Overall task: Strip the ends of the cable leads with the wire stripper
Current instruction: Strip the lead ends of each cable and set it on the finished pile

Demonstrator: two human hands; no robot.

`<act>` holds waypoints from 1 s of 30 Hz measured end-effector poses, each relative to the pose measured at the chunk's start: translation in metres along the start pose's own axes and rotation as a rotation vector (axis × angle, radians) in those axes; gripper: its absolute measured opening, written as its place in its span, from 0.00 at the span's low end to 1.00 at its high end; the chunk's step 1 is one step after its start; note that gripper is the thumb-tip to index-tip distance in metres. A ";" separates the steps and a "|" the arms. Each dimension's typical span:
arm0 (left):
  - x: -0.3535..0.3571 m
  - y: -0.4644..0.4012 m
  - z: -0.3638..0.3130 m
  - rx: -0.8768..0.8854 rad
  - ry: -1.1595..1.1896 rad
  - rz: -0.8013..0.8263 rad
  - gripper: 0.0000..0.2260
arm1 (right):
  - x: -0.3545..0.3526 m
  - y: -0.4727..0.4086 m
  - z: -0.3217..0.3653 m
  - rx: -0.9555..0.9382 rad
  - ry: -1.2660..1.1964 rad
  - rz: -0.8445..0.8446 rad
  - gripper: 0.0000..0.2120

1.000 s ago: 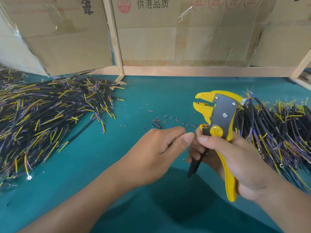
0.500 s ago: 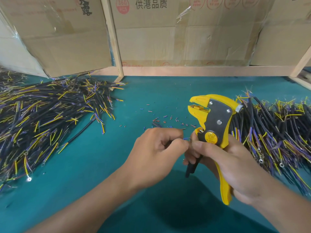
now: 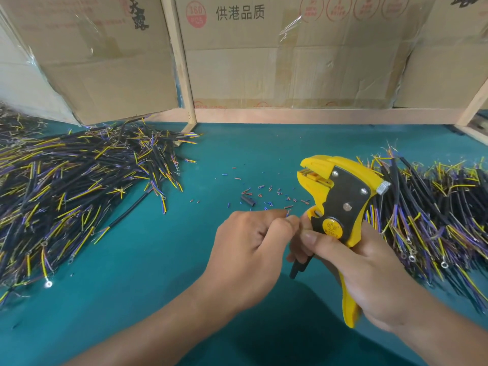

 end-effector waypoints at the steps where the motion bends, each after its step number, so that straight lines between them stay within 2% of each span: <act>1: 0.000 0.000 0.001 0.009 -0.015 -0.004 0.21 | 0.000 0.000 0.000 0.007 -0.013 -0.004 0.10; 8: -0.003 -0.002 -0.001 0.085 -0.294 -0.046 0.19 | -0.005 -0.002 -0.001 0.045 -0.068 -0.003 0.06; 12: -0.005 -0.004 0.007 0.049 -0.409 -0.046 0.16 | -0.006 -0.003 -0.002 0.072 -0.078 0.017 0.06; 15: -0.007 -0.006 0.008 0.070 -0.406 -0.026 0.17 | -0.006 -0.005 -0.002 0.082 -0.108 0.005 0.06; 18: -0.018 -0.011 0.014 0.023 -0.332 -0.103 0.15 | -0.011 -0.010 0.002 0.095 -0.183 0.009 0.06; 24: -0.034 -0.019 0.022 0.017 -0.347 -0.160 0.15 | -0.009 -0.010 0.000 0.468 -0.448 0.268 0.10; 30: -0.030 -0.017 0.021 0.044 -0.342 -0.145 0.16 | 0.011 0.000 -0.006 0.479 -0.511 0.432 0.10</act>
Point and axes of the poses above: each hand's wrist, its own y-axis away from the middle knuckle, its own x-axis out of the palm, z = x × y, the point moved 2 cm from there along -y, towards the middle knuckle, and after that the axes turned 4 degrees about x, right-handed, at the moved point
